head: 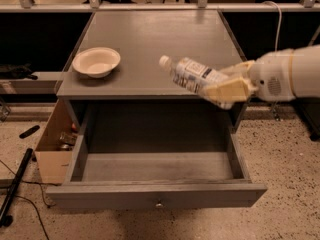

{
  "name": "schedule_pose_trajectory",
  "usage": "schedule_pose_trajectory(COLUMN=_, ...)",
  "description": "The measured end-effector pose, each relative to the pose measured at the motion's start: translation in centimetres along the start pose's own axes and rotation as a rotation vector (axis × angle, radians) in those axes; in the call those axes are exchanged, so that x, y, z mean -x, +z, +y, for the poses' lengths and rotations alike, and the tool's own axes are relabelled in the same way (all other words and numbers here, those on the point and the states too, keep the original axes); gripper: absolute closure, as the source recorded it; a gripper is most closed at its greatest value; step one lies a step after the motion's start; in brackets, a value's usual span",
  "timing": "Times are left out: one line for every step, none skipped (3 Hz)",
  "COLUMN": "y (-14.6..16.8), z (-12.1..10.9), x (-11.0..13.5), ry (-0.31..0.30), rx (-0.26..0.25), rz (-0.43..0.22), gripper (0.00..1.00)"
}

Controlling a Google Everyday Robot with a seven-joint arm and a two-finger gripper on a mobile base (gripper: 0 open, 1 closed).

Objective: Place blue plastic bottle into top drawer

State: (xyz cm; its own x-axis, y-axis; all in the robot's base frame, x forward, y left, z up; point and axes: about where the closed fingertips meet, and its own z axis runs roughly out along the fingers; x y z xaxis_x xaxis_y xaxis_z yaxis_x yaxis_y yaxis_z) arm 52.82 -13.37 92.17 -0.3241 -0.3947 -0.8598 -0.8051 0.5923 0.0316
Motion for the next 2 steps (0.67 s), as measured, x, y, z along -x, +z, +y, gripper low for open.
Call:
schedule_pose_trajectory(y=-3.3, z=2.9, x=-4.5, ry=0.072, rx=-0.009, rz=0.004, gripper=1.0)
schedule_pose_trajectory(y=-3.7, z=3.8, x=-7.8, ry=0.093, rx=0.009, rz=0.031, gripper=1.0)
